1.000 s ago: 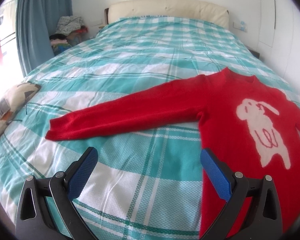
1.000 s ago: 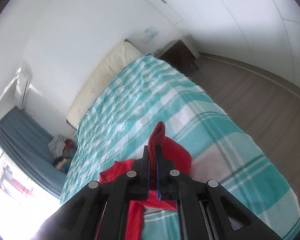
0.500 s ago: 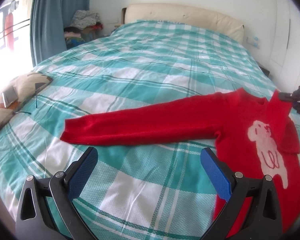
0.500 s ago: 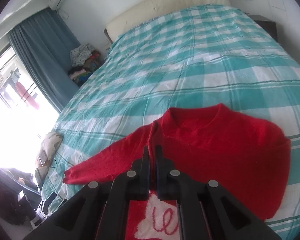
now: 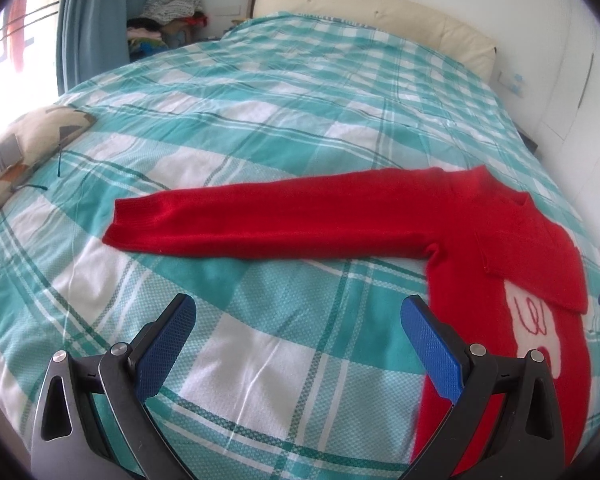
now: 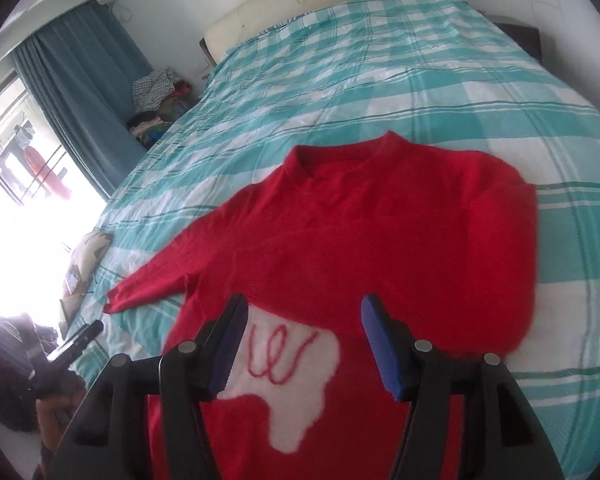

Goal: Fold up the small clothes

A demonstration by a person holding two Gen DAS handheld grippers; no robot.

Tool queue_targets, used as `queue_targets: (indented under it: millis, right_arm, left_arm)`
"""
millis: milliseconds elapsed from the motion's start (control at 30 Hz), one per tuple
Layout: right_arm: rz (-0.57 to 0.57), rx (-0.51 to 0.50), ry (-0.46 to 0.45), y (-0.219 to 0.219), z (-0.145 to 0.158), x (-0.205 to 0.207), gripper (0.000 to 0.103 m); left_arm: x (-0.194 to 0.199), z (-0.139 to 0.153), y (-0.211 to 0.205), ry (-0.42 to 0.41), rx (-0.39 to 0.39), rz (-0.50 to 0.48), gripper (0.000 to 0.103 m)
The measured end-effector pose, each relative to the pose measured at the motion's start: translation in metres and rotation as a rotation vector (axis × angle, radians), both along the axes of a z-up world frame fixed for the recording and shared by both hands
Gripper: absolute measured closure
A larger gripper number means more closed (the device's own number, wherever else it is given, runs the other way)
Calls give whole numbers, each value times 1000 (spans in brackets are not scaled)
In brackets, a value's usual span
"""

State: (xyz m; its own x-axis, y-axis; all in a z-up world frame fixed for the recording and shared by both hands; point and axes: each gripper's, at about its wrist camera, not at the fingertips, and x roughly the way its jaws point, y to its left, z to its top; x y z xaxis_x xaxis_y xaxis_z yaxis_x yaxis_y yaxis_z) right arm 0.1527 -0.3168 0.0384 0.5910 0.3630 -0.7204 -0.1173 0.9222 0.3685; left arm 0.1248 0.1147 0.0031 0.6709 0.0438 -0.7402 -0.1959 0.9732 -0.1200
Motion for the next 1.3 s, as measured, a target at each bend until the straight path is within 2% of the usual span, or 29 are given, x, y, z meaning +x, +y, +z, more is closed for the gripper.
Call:
queue_targets:
  millis: [100,233,300,400,467,600,1000,1300]
  right_arm:
    - [-93,-57,-10,-37,-11,-44,42]
    - [-182,-76,-54,-71,-12,-82,40]
    - [-236,-68,-64,-83,-9,-87,35]
    - [-312,5,-107,-97,-1,-85,35]
    - [-345,8,-119,-101,2,-82,35]
    - [-347,-28,-132,-95,5,-85,35]
    - [-338,-35,-140,-87,4,-91,34]
    - [-366,6,-149,-95,7,-96,34]
  left_arm:
    - [1,-5,-5,18,-6,-7,1]
    - [0,-8,-13,25,15,-21,1]
    - [0,-10,-17,30,29,-28,1]
    - [0,-14,-20,43,45,-32,1]
    - [-1,-16,-22,50,52,-36,1]
    - [-2,-14,-24,46,57,-42,1]
    - [-3,-13,-35,51,83,-73,0]
    - [-3,-15,-36,63,88,-70,0]
